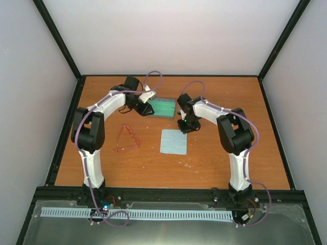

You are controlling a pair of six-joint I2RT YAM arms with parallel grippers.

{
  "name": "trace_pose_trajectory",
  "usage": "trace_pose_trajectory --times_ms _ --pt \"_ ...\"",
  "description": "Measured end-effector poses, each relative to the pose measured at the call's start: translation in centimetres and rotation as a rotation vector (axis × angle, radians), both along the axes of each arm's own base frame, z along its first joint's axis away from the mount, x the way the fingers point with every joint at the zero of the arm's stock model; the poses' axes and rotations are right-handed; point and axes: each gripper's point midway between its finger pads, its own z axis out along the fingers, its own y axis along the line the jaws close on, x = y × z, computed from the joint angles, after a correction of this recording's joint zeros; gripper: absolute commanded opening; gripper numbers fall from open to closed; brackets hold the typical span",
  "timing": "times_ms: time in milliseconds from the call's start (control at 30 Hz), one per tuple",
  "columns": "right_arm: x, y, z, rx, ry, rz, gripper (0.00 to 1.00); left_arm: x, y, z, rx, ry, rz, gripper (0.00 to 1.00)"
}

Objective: Organize the sunglasses
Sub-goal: Fold the glasses cleaning cloth at the center of the board.

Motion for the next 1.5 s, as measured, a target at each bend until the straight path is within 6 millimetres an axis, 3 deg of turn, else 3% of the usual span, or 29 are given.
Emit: trace_pose_trajectory --times_ms 200,500,700,1000,1500 --pt "-0.3 0.6 -0.2 -0.001 -0.004 0.011 0.03 0.0 -0.2 0.0 -0.001 -0.003 -0.004 0.29" --pt "-0.8 1.1 -0.2 0.008 -0.01 0.008 0.03 -1.5 -2.5 -0.6 0.015 0.0 -0.066 0.23" --pt "-0.2 0.4 -0.1 0.041 0.002 -0.054 0.03 -3.6 -4.8 -2.9 0.054 0.028 -0.143 0.2" --pt "0.5 -0.4 0.0 0.058 0.007 -0.087 0.03 -4.6 -5.1 -7.0 0.15 0.065 -0.184 0.2" --pt "0.4 -0.3 0.0 0.065 0.01 -0.09 0.03 -5.0 -6.5 -7.9 0.164 0.063 -0.226 0.19"
